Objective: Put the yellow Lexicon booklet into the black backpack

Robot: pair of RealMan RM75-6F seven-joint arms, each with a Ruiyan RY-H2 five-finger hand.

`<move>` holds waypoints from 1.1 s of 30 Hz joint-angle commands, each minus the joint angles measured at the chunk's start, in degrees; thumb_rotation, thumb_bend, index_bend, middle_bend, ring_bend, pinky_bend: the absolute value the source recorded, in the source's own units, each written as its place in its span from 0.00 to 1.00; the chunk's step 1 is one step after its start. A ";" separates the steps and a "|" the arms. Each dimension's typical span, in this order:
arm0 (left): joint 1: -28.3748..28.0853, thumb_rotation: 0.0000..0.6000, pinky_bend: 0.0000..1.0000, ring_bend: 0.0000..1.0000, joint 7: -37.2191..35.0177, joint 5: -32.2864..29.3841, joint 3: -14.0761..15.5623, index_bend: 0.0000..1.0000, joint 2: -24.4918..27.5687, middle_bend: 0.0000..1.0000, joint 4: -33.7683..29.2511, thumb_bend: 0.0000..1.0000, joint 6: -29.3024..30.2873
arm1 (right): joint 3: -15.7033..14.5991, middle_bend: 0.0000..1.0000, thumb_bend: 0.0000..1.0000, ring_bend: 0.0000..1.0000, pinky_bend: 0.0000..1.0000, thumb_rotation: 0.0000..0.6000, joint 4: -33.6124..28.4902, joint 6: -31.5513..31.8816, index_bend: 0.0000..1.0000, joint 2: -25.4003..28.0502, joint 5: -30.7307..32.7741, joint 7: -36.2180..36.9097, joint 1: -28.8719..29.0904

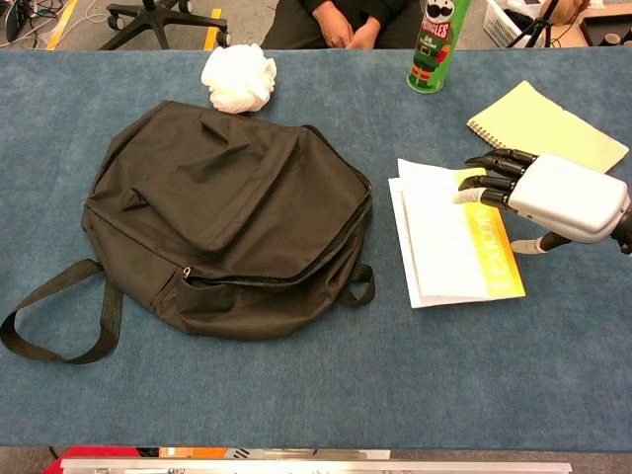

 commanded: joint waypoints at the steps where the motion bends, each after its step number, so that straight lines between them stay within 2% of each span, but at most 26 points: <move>1: -0.07 1.00 0.20 0.21 -0.08 0.06 0.06 0.18 0.07 0.22 0.02 0.23 -0.14 | -0.57 0.24 0.00 0.09 0.15 1.00 -0.75 0.88 0.22 -0.35 -0.66 0.14 0.04; 6: -0.03 1.00 0.20 0.21 -0.33 -0.11 0.20 0.18 0.28 0.22 0.03 0.23 -0.38 | -1.04 0.24 0.00 0.09 0.15 1.00 -2.89 1.09 0.22 0.74 -0.89 -0.80 0.23; 12: -0.11 1.00 0.20 0.21 0.18 -0.07 0.41 0.18 0.18 0.22 -0.17 0.23 -0.74 | 0.08 0.24 0.00 0.09 0.15 1.00 -1.95 -1.67 0.22 2.28 1.52 -0.03 0.55; 20: 0.15 1.00 0.20 0.21 -0.10 -0.49 0.44 0.18 0.50 0.22 -0.62 0.23 -0.57 | 1.07 0.24 0.00 0.09 0.15 1.00 3.67 -5.96 0.22 -0.19 3.19 1.69 2.42; 33: 0.45 1.00 0.20 0.21 -0.92 -1.22 0.51 0.18 0.76 0.23 -0.33 0.23 -0.80 | 1.34 0.24 0.00 0.09 0.15 1.00 11.71 -7.90 0.22 -5.73 3.85 3.86 5.20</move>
